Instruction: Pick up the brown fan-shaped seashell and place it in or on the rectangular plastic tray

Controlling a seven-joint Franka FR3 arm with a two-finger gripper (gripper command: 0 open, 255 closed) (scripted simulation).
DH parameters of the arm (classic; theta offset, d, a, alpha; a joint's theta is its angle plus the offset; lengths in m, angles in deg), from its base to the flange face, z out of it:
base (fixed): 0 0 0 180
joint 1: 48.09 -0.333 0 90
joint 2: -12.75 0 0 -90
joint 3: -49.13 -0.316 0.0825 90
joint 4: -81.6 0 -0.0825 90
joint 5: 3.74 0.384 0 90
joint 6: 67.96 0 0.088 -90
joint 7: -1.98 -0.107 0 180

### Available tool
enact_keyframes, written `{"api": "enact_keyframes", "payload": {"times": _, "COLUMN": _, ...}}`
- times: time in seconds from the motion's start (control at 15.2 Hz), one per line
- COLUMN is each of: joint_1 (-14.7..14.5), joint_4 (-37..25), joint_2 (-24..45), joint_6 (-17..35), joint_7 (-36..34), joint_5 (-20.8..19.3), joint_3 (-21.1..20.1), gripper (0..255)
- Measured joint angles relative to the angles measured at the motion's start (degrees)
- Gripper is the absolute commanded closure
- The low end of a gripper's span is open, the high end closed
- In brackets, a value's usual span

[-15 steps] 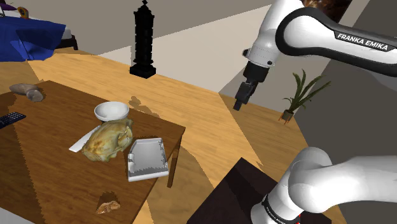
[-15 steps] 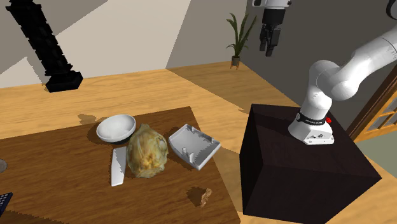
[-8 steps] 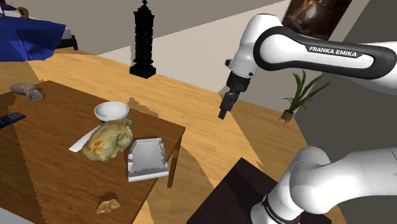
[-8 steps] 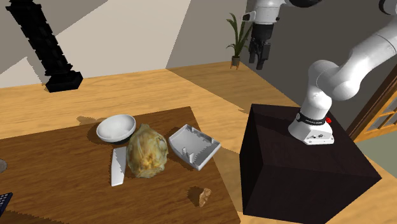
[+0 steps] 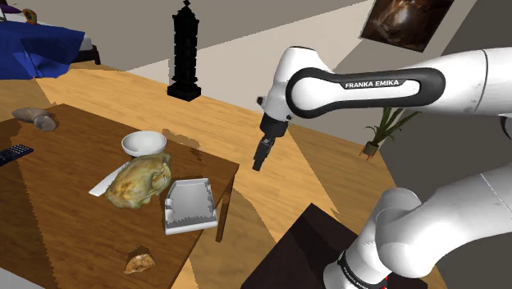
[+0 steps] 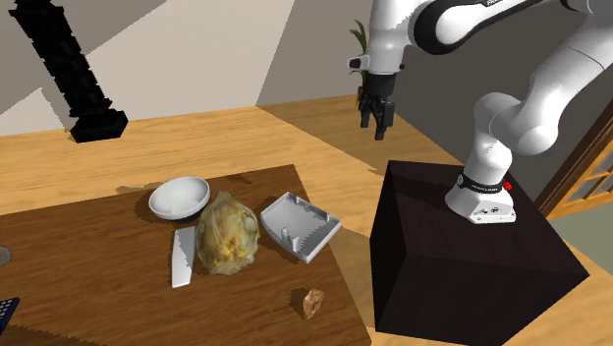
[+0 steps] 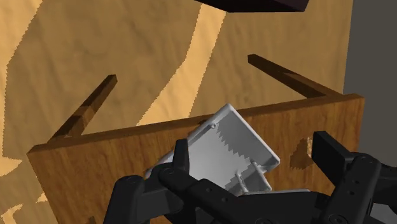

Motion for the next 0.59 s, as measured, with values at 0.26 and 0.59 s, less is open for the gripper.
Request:
{"api": "enact_keyframes", "payload": {"times": 0.26, "joint_1": -2.50, "joint_4": -0.32, "joint_2": 6.29, "joint_6": 6.39, "joint_7": 2.88, "joint_5": 1.70, "joint_3": -1.20, "gripper": 0}}
{"api": "enact_keyframes", "payload": {"times": 0.59, "joint_1": -5.27, "joint_4": -2.33, "joint_2": 15.62, "joint_6": 14.13, "joint_7": 7.08, "joint_5": 3.72, "joint_3": -2.61, "gripper": 0}}
